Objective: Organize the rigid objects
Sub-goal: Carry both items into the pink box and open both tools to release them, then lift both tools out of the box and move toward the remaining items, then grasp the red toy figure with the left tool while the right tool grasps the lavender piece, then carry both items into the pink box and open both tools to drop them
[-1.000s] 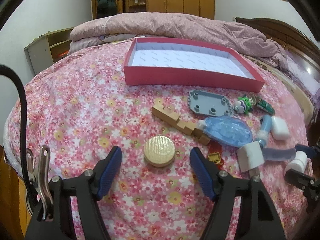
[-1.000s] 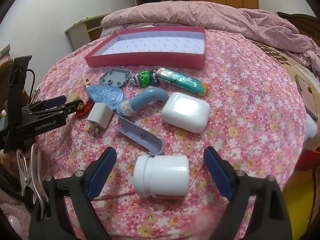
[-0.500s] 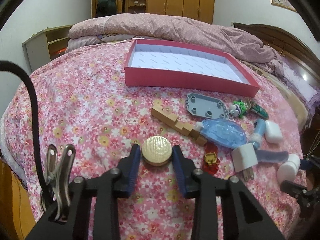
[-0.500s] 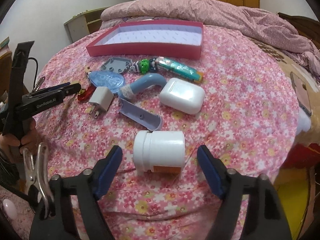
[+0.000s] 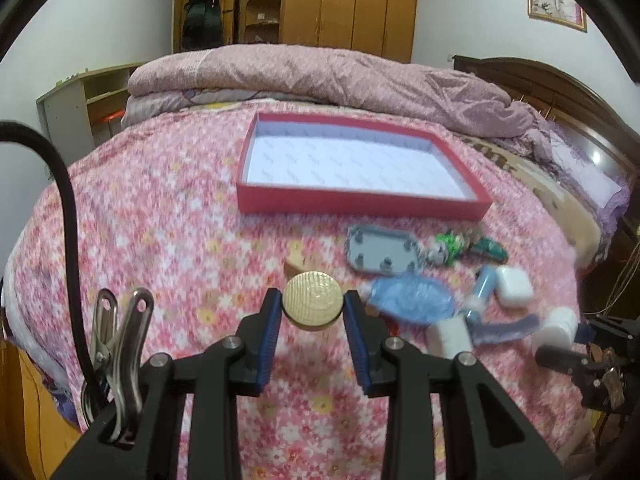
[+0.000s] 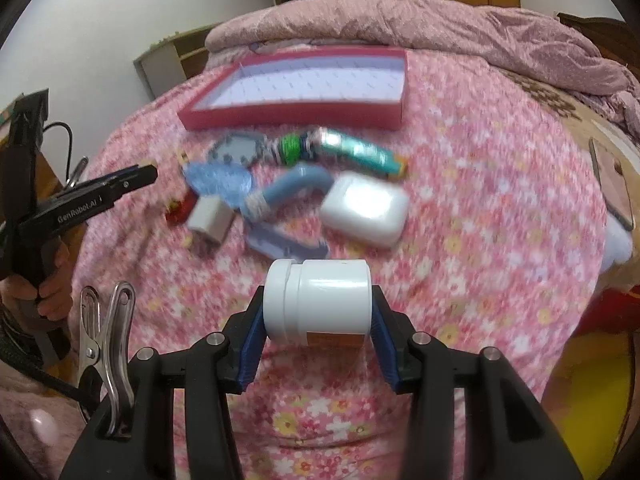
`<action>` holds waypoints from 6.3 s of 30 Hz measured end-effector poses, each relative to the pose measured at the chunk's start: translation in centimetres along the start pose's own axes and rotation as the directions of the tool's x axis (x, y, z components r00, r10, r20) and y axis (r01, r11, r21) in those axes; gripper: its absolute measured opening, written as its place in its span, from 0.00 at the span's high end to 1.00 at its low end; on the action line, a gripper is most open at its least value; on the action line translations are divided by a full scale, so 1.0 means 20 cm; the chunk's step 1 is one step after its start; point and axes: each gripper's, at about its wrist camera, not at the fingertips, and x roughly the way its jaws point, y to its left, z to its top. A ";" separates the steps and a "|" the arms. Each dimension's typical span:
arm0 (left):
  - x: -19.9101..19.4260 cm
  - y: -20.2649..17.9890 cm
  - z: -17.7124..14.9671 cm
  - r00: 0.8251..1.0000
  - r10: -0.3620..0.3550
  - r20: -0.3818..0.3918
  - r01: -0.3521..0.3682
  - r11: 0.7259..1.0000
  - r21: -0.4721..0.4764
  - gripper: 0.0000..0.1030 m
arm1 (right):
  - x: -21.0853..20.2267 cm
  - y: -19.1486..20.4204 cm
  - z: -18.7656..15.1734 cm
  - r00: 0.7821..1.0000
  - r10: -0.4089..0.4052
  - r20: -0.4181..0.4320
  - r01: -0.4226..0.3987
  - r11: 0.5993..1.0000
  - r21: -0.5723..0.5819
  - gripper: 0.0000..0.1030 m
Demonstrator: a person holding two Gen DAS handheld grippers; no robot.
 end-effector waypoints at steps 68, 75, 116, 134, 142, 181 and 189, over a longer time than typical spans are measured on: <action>0.49 -0.18 0.47 0.997 0.069 -0.032 -0.066 0.995 0.079 0.28 | 0.44 -0.13 0.77 0.997 -0.007 0.083 0.010 0.999 -0.036 0.36; 0.35 -0.16 0.43 0.998 0.049 -0.035 -0.047 0.998 0.033 0.28 | 0.31 -0.11 0.72 0.995 0.018 0.100 -0.016 1.000 -0.021 0.36; 0.13 -0.09 -0.07 0.987 -0.033 -0.159 0.052 0.992 0.112 0.28 | 0.13 0.10 0.04 0.987 0.151 -0.056 -0.153 0.987 -0.042 0.36; 0.18 -0.24 -0.16 0.989 -0.018 -0.149 0.047 0.980 0.194 0.34 | 0.18 0.14 0.01 0.998 0.068 -0.008 -0.068 0.993 -0.097 0.60; 0.18 -0.29 -0.17 0.993 -0.025 -0.118 0.050 0.976 0.212 0.64 | 0.18 0.15 -0.01 0.999 0.052 0.009 -0.051 0.991 -0.123 0.60; 0.16 -0.13 0.20 0.996 -0.046 -0.077 0.049 0.998 0.034 0.78 | 0.08 -0.04 0.19 0.964 0.219 0.151 -0.225 0.974 0.023 0.82; 0.23 -0.11 0.37 0.997 -0.048 -0.053 0.049 0.998 0.024 0.78 | 0.06 -0.05 0.35 0.966 0.191 0.176 -0.194 0.981 -0.002 0.82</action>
